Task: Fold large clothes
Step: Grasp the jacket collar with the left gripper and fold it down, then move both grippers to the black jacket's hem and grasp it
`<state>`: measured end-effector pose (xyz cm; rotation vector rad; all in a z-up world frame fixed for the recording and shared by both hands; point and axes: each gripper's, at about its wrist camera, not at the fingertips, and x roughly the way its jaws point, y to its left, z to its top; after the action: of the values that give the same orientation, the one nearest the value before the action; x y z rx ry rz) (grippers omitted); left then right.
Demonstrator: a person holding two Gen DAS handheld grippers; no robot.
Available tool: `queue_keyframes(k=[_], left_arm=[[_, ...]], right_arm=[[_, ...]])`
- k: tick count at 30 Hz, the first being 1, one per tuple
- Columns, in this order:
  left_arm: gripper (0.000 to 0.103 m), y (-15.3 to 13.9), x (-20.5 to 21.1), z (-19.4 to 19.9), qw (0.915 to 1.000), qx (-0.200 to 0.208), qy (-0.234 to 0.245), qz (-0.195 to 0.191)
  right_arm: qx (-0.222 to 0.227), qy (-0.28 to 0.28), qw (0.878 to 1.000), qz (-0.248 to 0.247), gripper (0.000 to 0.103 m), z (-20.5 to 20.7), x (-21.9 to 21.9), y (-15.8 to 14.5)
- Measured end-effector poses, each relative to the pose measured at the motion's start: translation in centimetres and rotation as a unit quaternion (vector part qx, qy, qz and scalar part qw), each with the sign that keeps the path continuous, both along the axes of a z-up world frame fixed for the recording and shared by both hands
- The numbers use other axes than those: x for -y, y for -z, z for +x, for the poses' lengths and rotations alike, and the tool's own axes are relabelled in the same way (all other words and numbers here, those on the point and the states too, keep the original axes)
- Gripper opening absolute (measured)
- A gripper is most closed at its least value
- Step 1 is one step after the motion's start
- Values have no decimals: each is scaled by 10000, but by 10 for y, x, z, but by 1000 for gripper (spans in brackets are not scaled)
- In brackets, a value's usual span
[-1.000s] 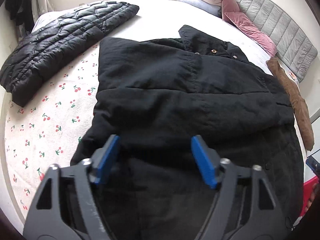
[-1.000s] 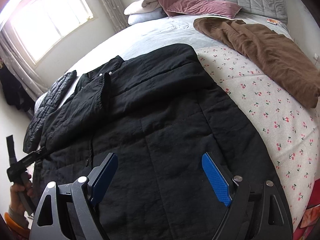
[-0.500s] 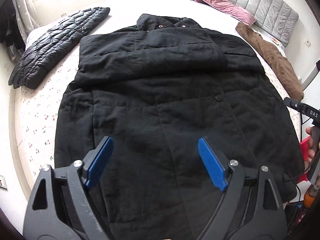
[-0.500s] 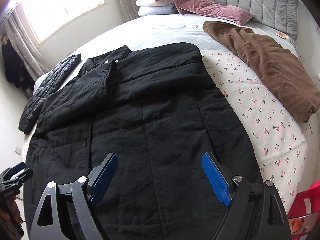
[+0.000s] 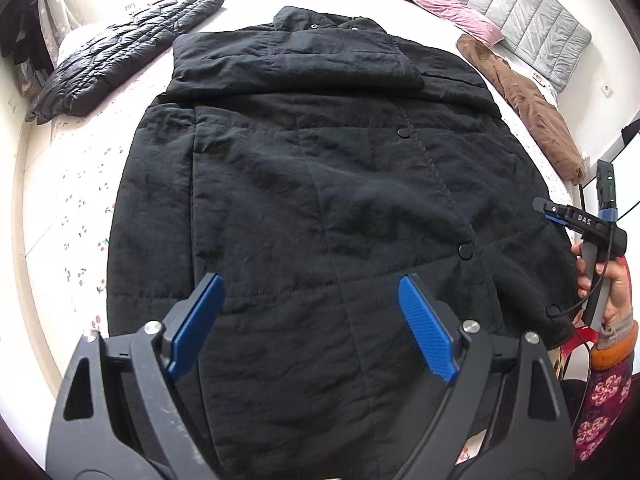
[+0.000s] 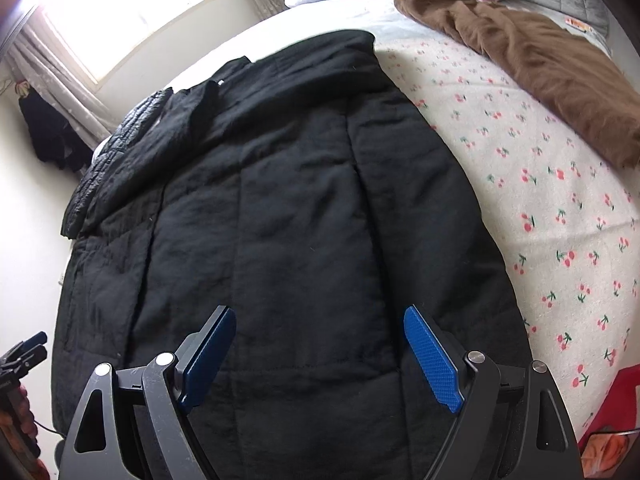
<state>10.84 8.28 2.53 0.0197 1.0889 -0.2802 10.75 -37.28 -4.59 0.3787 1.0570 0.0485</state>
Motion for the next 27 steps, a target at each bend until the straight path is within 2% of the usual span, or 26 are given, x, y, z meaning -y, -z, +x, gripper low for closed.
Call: queue_keyframes(k=[2, 3, 5, 8, 9, 12, 15, 17, 19, 22, 25, 27], left_arm=[[89, 2, -1, -9, 9999, 27, 49, 98], [89, 3, -2, -14, 9999, 23, 50, 137], [89, 6, -8, -20, 9997, 2, 14, 230], [89, 8, -20, -28, 9994, -63, -101, 323], [89, 9, -24, -32, 9995, -76, -104, 300], [89, 10, -31, -41, 9996, -71, -10, 265], [89, 10, -28, -51, 9995, -3, 83, 295], [89, 9, -18, -60, 9993, 34, 296, 244], [89, 8, -3, -74, 9977, 117, 661, 133], [89, 8, 23, -96, 9925, 336, 1179, -20], [89, 11, 50, -117, 9829, 406, 1750, -394], [89, 14, 65, -131, 9731, 430, 2179, -618]], right_arm=[[196, -251, 9993, 209, 87, -10, 11, 8], [224, -393, 9989, 142, 87, -15, 13, 7], [21, -658, 9974, -283, 87, -26, 12, 6], [-310, -1098, 9868, -1149, 87, -43, -2, 2], [-371, -1168, 9844, -1260, 87, -50, -8, -2], [-296, -1536, 9811, -1136, 87, -73, -33, -13], [-247, -2110, 9617, -1733, 90, -102, -77, -18], [-82, -2235, 9584, -1773, 89, -124, -93, -30], [401, -2381, 9548, -1736, 89, -153, -106, -52], [1056, -2961, 9384, -1438, 88, -197, -130, -74], [1098, -3361, 9229, -1522, 86, -216, -161, -70], [1014, -3522, 9143, -1724, 79, -220, -186, -56]])
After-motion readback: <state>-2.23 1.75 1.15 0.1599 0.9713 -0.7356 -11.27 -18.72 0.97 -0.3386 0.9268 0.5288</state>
